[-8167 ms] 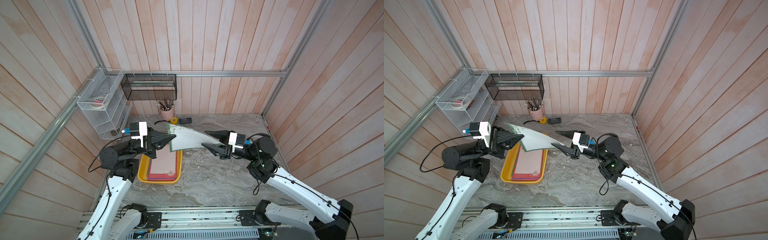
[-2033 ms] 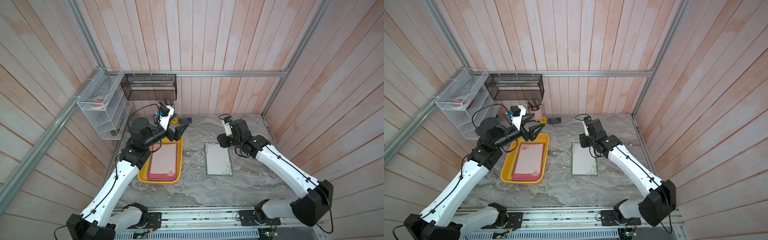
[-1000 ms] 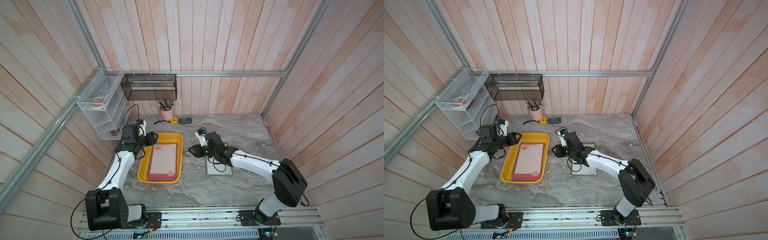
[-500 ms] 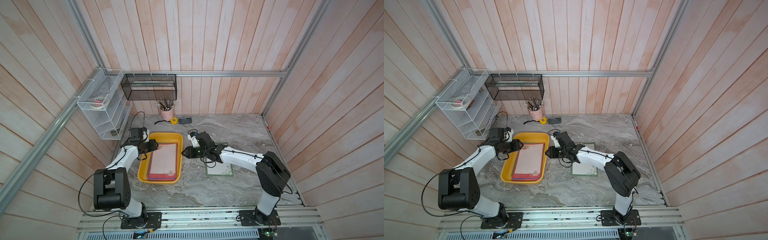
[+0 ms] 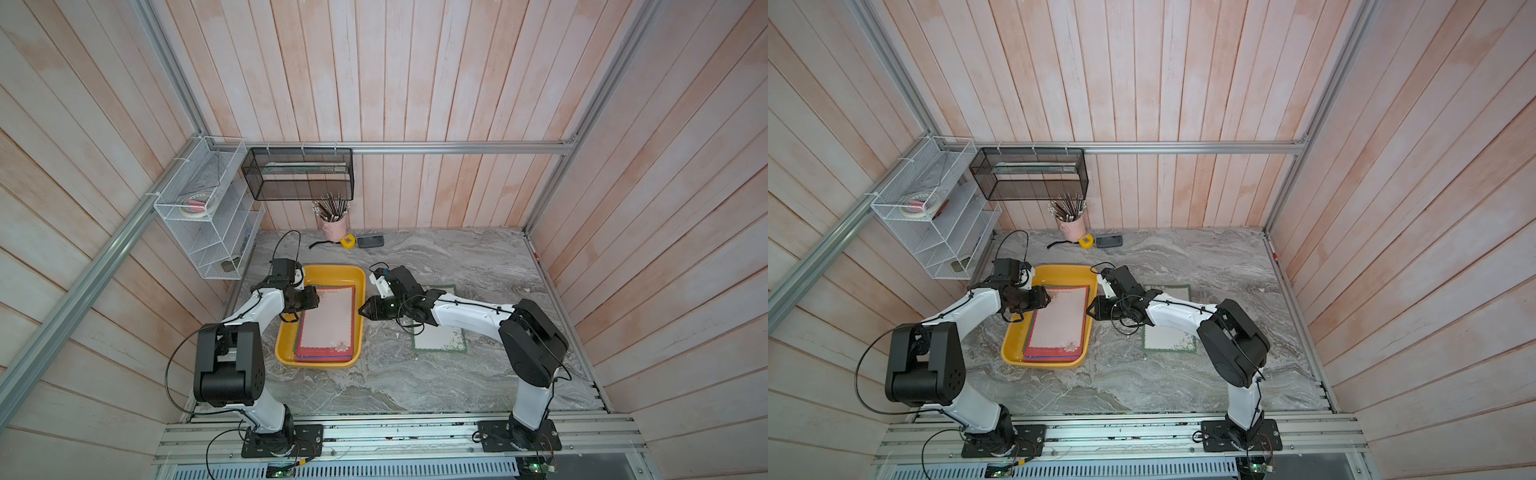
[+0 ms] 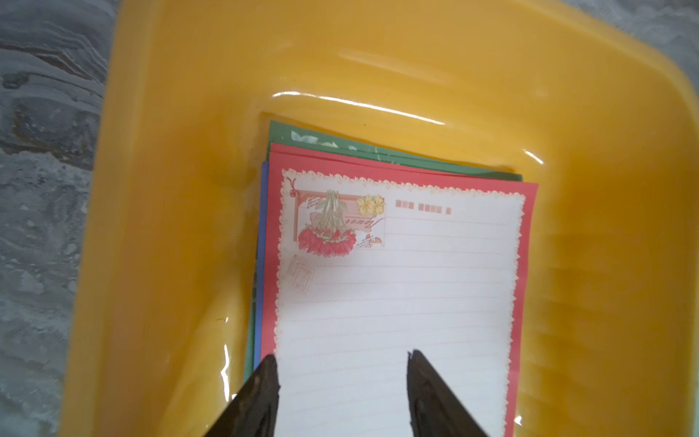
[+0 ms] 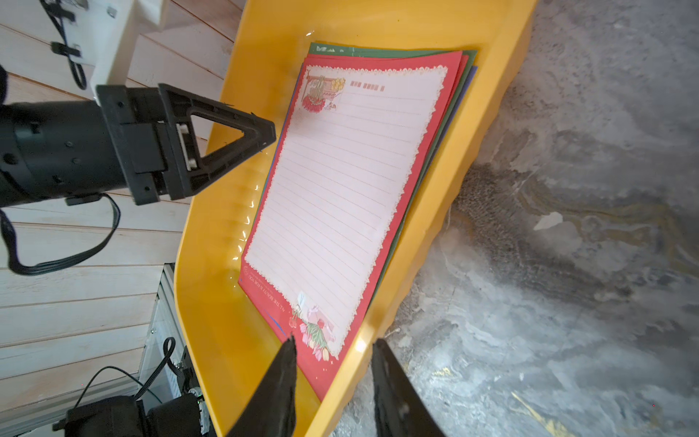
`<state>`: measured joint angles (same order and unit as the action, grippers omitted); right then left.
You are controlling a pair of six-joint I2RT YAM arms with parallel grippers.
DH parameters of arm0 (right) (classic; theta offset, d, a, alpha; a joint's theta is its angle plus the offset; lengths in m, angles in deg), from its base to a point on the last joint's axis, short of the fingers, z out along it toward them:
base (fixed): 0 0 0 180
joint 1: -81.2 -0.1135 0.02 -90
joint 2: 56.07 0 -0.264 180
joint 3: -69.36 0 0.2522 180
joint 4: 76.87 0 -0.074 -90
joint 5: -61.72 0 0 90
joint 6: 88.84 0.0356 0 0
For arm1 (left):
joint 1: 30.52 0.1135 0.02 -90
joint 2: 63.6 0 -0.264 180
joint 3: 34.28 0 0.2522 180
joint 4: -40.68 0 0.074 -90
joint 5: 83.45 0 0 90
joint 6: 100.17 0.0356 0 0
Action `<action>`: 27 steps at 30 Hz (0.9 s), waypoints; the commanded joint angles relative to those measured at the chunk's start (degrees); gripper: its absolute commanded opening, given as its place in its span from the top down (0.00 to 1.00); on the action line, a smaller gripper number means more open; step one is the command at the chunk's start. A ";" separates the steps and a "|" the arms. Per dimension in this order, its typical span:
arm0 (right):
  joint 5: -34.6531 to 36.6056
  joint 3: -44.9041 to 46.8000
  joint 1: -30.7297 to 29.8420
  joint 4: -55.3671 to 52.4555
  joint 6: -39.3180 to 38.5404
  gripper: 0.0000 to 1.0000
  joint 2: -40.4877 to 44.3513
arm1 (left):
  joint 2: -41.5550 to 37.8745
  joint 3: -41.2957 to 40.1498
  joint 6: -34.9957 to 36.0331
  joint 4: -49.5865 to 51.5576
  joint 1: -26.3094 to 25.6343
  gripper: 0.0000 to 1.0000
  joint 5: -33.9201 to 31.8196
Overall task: Take out the stationery paper from the storage box
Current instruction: Pick up the stationery paper from the storage box.
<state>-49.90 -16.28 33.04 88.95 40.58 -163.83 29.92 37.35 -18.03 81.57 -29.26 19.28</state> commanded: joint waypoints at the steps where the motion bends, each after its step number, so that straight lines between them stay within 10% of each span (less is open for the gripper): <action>1: -0.92 -1.61 -0.44 -0.48 0.57 0.64 -0.96 | 1.29 1.50 1.27 1.03 -0.13 0.43 -2.27; 27: -1.09 -1.25 -0.44 -0.67 0.35 0.65 -0.69 | 5.45 2.72 1.18 2.22 -0.73 0.43 -2.80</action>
<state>-50.28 -16.67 32.99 88.92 40.58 -163.97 34.70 38.42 -17.68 82.99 -29.74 17.79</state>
